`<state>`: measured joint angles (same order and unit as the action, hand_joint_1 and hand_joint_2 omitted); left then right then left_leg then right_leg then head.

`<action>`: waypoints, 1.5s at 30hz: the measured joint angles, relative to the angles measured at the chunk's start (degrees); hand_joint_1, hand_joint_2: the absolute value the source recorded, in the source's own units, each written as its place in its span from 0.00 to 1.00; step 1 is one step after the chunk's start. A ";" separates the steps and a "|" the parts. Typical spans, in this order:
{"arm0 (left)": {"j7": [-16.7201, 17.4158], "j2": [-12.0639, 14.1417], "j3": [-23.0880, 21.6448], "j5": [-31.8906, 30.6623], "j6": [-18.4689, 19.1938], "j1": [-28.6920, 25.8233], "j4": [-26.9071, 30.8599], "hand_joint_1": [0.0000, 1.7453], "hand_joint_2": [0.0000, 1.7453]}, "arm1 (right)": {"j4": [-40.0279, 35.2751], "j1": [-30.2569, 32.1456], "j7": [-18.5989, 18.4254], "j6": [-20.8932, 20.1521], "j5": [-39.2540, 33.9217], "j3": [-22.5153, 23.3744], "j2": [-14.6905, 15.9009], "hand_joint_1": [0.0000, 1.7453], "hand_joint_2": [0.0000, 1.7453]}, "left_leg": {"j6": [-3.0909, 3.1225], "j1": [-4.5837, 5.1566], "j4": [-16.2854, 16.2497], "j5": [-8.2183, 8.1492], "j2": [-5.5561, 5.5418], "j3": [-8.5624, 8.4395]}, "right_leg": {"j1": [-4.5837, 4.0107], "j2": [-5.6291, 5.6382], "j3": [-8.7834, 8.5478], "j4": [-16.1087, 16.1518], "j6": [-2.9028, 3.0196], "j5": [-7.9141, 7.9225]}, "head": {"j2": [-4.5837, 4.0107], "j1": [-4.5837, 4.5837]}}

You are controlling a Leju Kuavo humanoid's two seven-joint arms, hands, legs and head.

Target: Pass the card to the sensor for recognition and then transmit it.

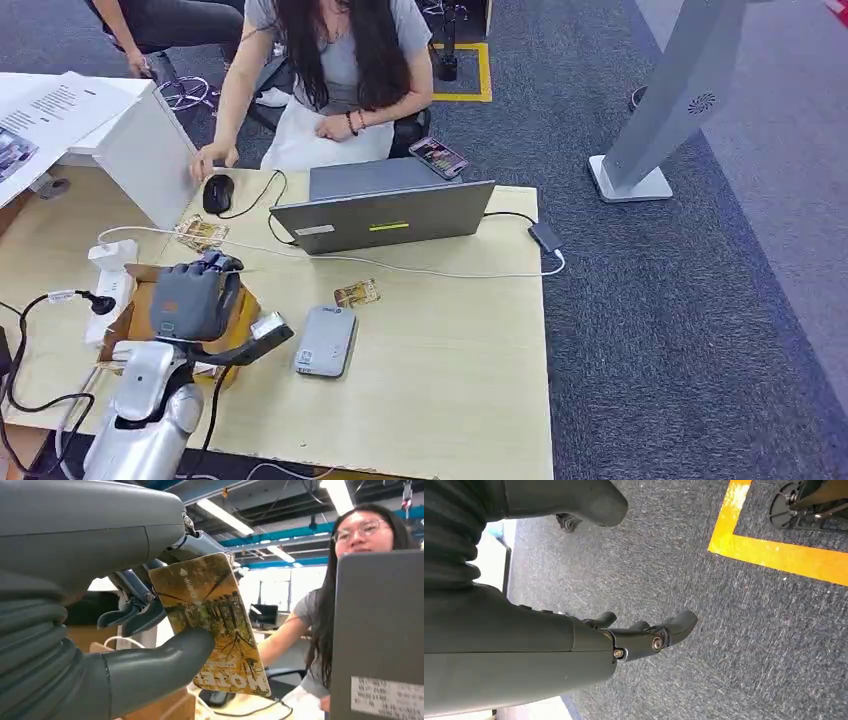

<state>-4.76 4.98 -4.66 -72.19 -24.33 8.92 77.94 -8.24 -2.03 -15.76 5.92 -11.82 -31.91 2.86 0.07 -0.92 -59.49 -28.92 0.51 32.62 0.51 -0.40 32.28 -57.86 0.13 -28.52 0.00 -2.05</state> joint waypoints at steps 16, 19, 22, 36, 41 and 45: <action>1.62 -3.41 -3.50 -2.73 -1.24 0.39 -7.05 1.00 1.00 | 0.00 -0.24 -0.02 -0.02 0.02 -0.70 -0.02 0.00 1.00 | 0.01 0.05 0.00 -0.01 0.00 0.00 | 0.03 0.00 0.00 0.00 -0.01 0.00 | 0.00 0.00; 1.62 -3.49 -3.65 -2.77 -1.35 0.41 -7.38 1.00 1.00 | 0.00 -0.25 -0.02 -0.02 0.02 -0.72 -0.02 0.00 1.00 | 0.01 0.05 -0.01 -0.01 0.00 0.00 | 0.04 0.00 0.00 0.00 -0.01 0.00 | 0.00 0.00; 1.71 -4.63 -5.03 -2.95 -1.70 0.47 -10.05 1.00 1.00 | 0.00 -0.28 0.50 -0.09 0.20 -0.94 0.00 0.00 1.00 | 0.02 0.07 -0.01 -0.01 -0.01 0.00 | 0.05 0.00 0.00 0.00 -0.01 0.00 | 0.00 -0.02; 1.62 -7.30 -7.52 -3.74 -1.16 0.49 -14.51 1.00 1.00 | 0.00 -0.30 0.35 -0.20 0.02 -1.44 -0.02 0.00 1.00 | 0.02 0.08 -0.02 -0.01 -0.01 0.01 | 0.06 0.00 0.00 0.00 -0.01 0.00 | 0.00 0.00; 1.55 -8.13 -8.94 -4.28 -0.83 0.46 -15.47 1.00 1.00 | 0.00 -0.31 0.42 -0.37 -0.15 -1.53 -0.02 0.00 1.00 | 0.03 0.09 -0.01 -0.02 -0.02 0.01 | 0.06 -0.01 -0.01 0.00 -0.01 0.00 | 0.00 -0.02; 1.55 -8.61 -9.51 -4.59 -0.66 0.49 -15.67 1.00 1.00 | 0.00 -0.30 0.46 -0.31 -0.17 -1.53 -0.02 0.00 1.00 | 0.03 0.09 -0.01 -0.02 -0.01 0.00 | 0.06 -0.01 -0.01 0.00 -0.01 0.00 | 0.00 0.00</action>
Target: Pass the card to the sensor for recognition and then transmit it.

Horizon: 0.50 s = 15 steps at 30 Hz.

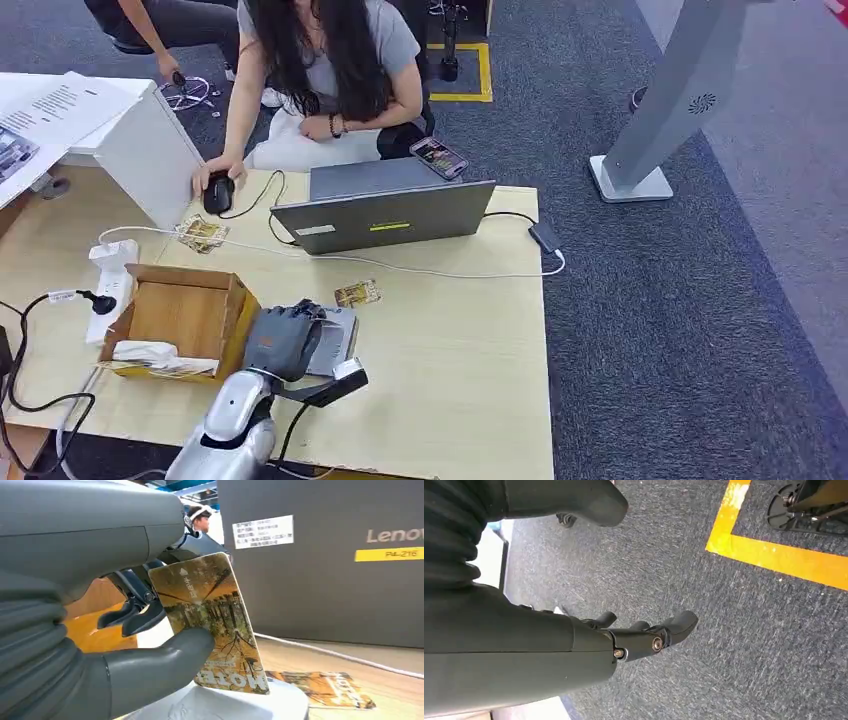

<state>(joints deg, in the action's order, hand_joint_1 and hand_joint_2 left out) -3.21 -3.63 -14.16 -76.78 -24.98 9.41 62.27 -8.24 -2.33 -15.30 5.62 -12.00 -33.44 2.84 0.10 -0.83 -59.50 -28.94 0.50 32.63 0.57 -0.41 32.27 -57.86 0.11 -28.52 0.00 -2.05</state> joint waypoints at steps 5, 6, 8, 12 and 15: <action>0.09 -0.02 -0.79 -0.11 1.01 0.05 -0.39 1.00 1.00 | 0.00 0.00 0.13 0.20 -0.13 -0.13 0.00 0.00 1.00 | 0.00 0.00 0.00 0.00 0.00 -0.01 | 0.00 0.00 -0.01 0.00 0.00 0.00 | 0.00 0.00; 0.11 -0.02 -0.90 -0.11 1.05 0.09 -0.46 1.00 1.00 | 0.00 0.00 0.13 0.20 -0.17 -0.17 0.00 0.00 1.00 | 0.00 0.00 0.00 0.00 0.00 -0.01 | 0.00 0.00 -0.02 0.00 0.00 0.00 | 0.00 0.00; 0.13 -0.02 -1.09 -0.13 1.09 0.13 -0.61 1.00 1.00 | 0.00 0.00 0.13 0.20 -0.17 -0.33 0.00 0.00 1.00 | 0.00 0.00 0.00 0.00 0.00 -0.01 | 0.00 0.00 -0.02 0.00 0.00 0.00 | 0.00 0.00; 0.13 0.00 -1.59 0.00 1.27 0.33 -0.81 1.00 1.00 | 0.00 0.00 0.15 0.20 -0.15 -0.44 0.00 0.00 1.00 | 0.00 0.00 0.00 0.00 -0.01 -0.01 | 0.00 -0.01 -0.03 0.00 0.00 0.00 | 0.00 0.00; 0.13 -0.02 -1.84 0.59 1.33 0.38 -0.81 1.00 1.00 | 0.00 0.00 0.48 0.20 0.68 -0.90 0.00 0.00 1.00 | 0.00 0.00 0.00 0.00 0.00 -0.02 | 0.00 -0.01 -0.03 0.00 0.00 0.00 | 0.00 0.00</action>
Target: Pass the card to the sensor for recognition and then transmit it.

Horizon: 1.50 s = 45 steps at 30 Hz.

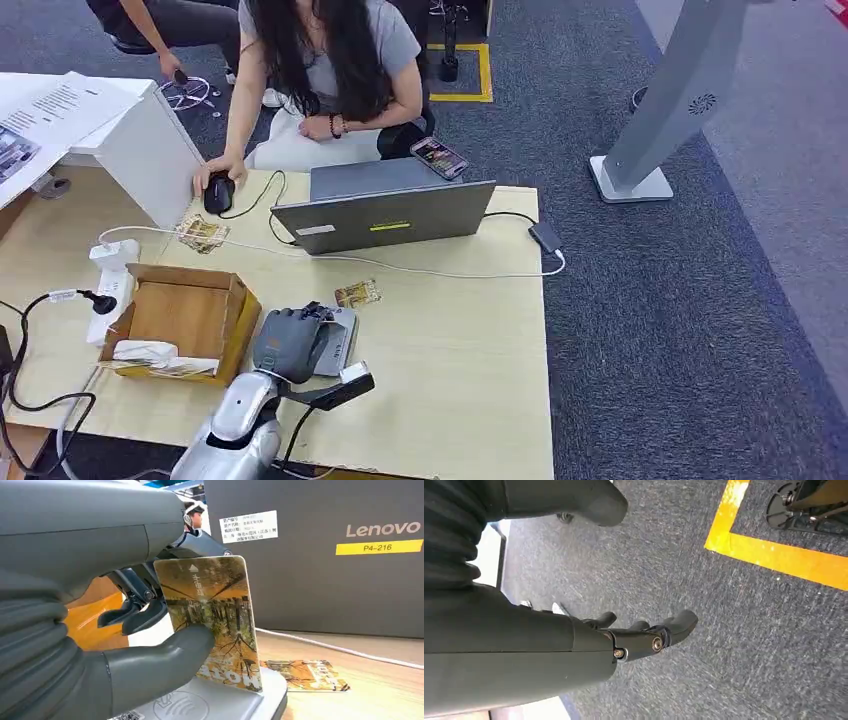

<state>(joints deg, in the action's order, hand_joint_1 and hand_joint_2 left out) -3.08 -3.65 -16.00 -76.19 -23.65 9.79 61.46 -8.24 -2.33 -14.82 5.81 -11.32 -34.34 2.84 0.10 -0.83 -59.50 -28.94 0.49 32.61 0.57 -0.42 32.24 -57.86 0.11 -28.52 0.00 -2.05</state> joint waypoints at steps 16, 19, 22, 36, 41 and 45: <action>-2.71 5.66 1.07 7.99 -2.16 -0.91 15.88 1.00 1.00 | 0.00 0.04 0.76 1.20 -1.99 -0.87 0.00 0.00 1.00 | 0.00 -0.02 0.01 0.01 -0.02 0.03 | -0.02 -0.01 0.02 -0.02 0.00 0.00 | 0.00 0.00; -2.89 7.11 1.66 8.57 -1.29 -0.72 20.00 1.00 1.00 | 0.02 0.05 0.79 1.20 -2.12 -0.92 0.00 0.00 1.00 | 0.00 -0.01 0.01 0.01 -0.01 0.03 | -0.01 -0.01 0.02 -0.02 0.00 0.00 | 0.00 -0.02; -2.91 7.80 1.79 8.65 -1.18 -0.75 22.25 1.00 1.00 | 0.00 0.02 0.79 1.20 -2.21 -0.94 0.00 0.00 1.00 | 0.00 0.00 0.01 0.01 -0.02 0.03 | -0.01 -0.02 0.01 -0.02 0.00 0.00 | 0.00 0.00; -0.98 10.69 2.01 6.95 -0.33 2.05 27.48 1.00 1.00 | 0.02 0.01 0.76 1.38 -2.45 -1.18 0.00 0.00 1.00 | 0.02 -0.01 0.00 0.03 -0.03 0.03 | -0.01 -0.03 0.02 -0.02 0.00 0.00 | 0.00 0.00; 0.44 14.36 5.16 6.01 -0.02 8.80 27.47 1.00 1.00 | 0.02 0.00 1.11 1.33 -2.19 -1.53 0.07 0.00 1.00 | 0.01 -0.02 0.00 0.06 -0.01 0.00 | -0.02 -0.01 0.02 -0.07 0.01 0.01 | 0.00 -0.02; -0.24 17.65 9.37 6.42 -0.24 14.55 22.94 1.00 1.00 | 0.02 -0.12 1.20 1.11 -2.21 -2.19 0.22 0.00 1.00 | -0.02 -0.02 0.00 0.10 0.02 0.00 | -0.02 0.03 0.02 -0.09 0.01 0.01 | 0.00 -0.04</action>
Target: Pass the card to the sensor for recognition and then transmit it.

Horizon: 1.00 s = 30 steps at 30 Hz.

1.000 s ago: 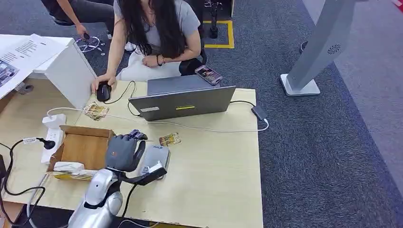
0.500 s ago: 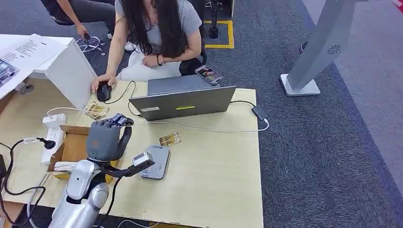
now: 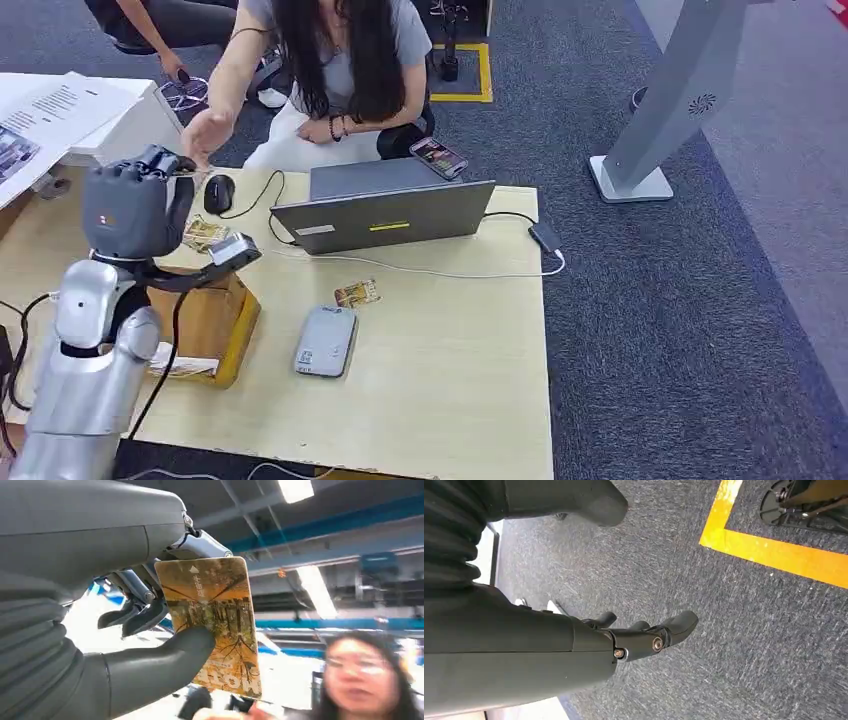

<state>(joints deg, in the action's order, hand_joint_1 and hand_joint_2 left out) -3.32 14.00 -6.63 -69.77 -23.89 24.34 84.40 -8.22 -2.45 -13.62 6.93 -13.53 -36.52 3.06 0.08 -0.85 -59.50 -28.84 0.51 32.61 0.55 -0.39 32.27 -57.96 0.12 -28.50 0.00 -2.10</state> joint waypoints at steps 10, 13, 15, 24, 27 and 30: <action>-1.70 4.84 5.49 1.84 -1.31 4.67 -8.05 1.00 1.00 | 0.00 -0.25 -0.09 -0.07 -0.26 -0.66 0.28 0.00 1.00 | 0.00 0.04 0.00 -0.01 0.00 0.04 | 0.00 0.01 0.02 0.02 0.00 -0.01 | 0.00 0.04; -1.70 5.01 6.06 1.88 -1.31 4.90 -8.82 1.00 1.00 | 0.00 -0.24 -0.13 -0.07 -0.26 -0.68 0.28 0.00 1.00 | 0.01 0.05 0.00 -0.01 -0.01 0.05 | 0.01 0.01 0.01 0.04 -0.01 0.00 | 0.00 0.04; -1.70 5.25 6.30 1.88 -1.27 4.93 -9.58 1.00 1.00 | 0.00 -0.29 -0.22 -0.07 -0.31 -0.74 0.28 0.00 1.00 | 0.01 0.05 -0.01 -0.01 0.00 0.04 | 0.01 0.02 0.02 0.04 -0.02 0.00 | 0.00 0.02; -1.84 4.99 6.41 1.10 -2.56 4.86 -12.93 0.00 1.00 | 0.00 -0.32 -0.24 -0.22 -0.44 -1.33 0.35 0.00 1.00 | 0.01 0.04 -0.02 -0.01 -0.01 0.04 | 0.01 0.01 0.02 0.04 -0.02 0.00 | 0.00 0.04; -2.27 4.20 6.41 1.14 -2.71 4.74 -13.36 0.00 1.00 | 0.00 -0.35 -0.44 -0.22 -0.55 -1.64 0.37 0.00 1.00 | 0.01 0.04 -0.02 -0.01 -0.01 0.05 | 0.01 0.01 0.02 0.04 -0.02 0.00 | 0.00 0.04; -2.60 3.15 6.39 1.08 -2.80 4.28 -13.34 0.00 1.00 | 0.00 -0.38 -0.44 -0.22 -0.83 -1.73 0.39 0.00 1.00 | 0.01 0.05 -0.02 -0.01 -0.01 0.04 | 0.02 0.01 0.02 0.04 -0.02 0.00 | 0.00 0.06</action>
<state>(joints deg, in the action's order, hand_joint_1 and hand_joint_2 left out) -5.92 17.16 -0.24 -68.69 -26.69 28.62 71.06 -8.22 -2.83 -14.05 6.71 -14.36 -38.25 3.45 0.09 -0.80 -59.51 -28.85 0.50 32.65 0.57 -0.38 32.28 -57.91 0.10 -28.50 0.00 -2.03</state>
